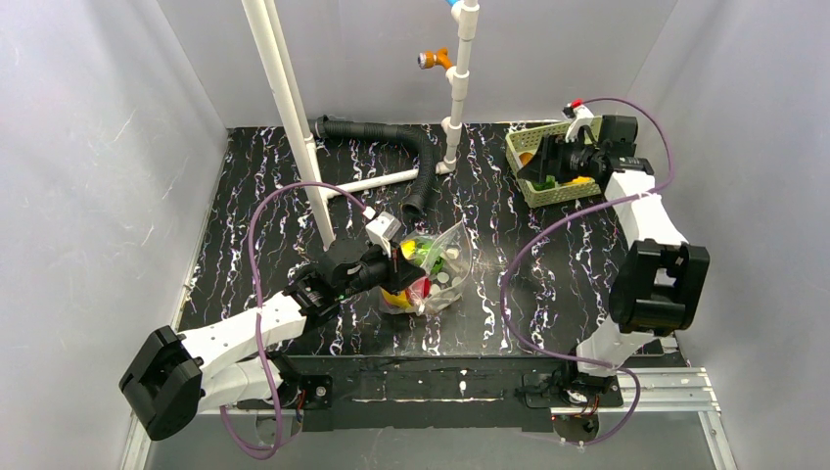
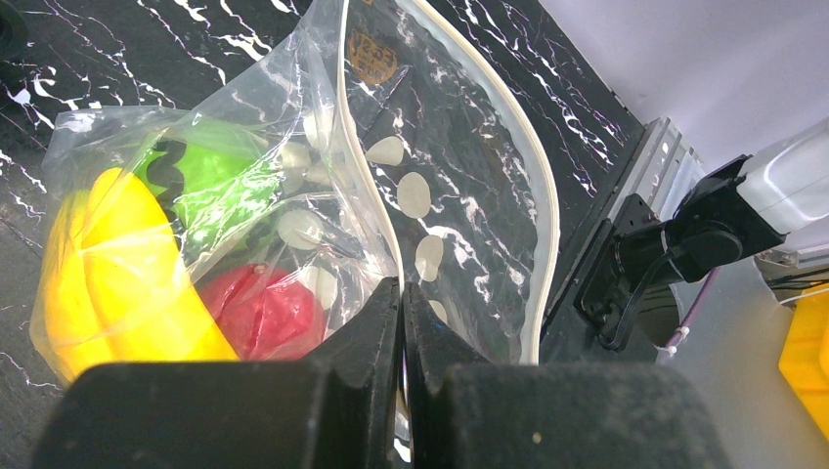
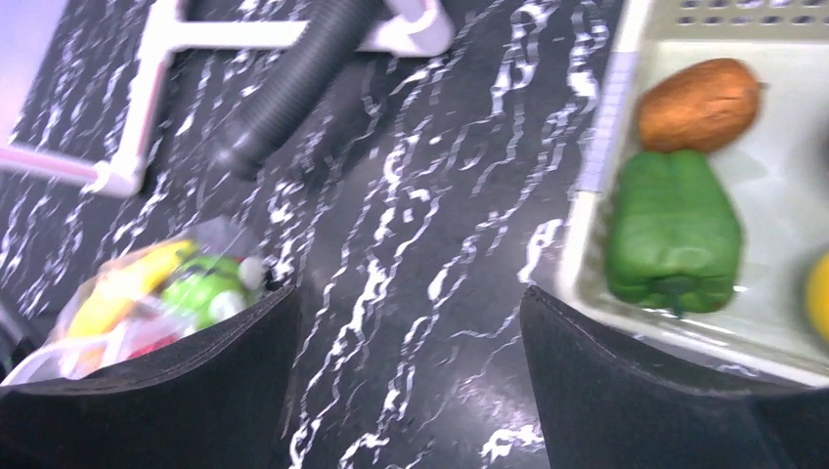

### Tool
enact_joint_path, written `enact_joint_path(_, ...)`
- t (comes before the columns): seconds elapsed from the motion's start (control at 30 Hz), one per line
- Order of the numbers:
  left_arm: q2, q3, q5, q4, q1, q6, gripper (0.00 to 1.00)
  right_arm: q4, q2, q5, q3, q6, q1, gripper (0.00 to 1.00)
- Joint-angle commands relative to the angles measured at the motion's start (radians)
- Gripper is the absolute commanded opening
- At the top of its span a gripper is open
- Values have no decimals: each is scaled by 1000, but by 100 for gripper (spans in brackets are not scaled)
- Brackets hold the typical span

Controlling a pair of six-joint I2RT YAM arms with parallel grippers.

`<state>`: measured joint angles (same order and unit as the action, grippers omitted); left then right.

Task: Open the zip-top bag and remove the fake food
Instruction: Place the fake fruit in the bin, then pick up the fake fruit from the zipper food storage bag.

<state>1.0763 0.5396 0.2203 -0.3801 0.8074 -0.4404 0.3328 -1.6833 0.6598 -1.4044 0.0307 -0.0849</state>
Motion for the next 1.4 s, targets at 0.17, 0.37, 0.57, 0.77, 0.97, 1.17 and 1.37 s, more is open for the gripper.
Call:
enact_joint_path(0.17, -25, 46, 11, 13, 2, -9, 0, 67, 237, 293, 109, 185, 81, 88)
enact_joint_path(0.37, -29, 75, 16, 39, 2, -20, 0, 214, 301, 353, 112, 371, 220, 88)
enact_joint_path(0.57, -41, 97, -5, 76, 5, -38, 0, 338, 345, 331, 118, 520, 382, 86)
enact_joint_path(0.77, -57, 130, -35, 114, 8, -61, 0, 285, 370, 179, 160, 478, 530, 72)
enact_joint_path(0.97, -58, 160, -46, 124, 10, -80, 0, 181, 328, 38, 209, 372, 636, 60)
enact_joint_path(1.17, -55, 178, -45, 114, 12, -88, 0, 53, 277, -82, 259, 268, 689, 56)
enact_joint_path(1.37, -43, 186, -52, 95, 12, -95, 0, -47, 256, -81, 324, 190, 703, 53)
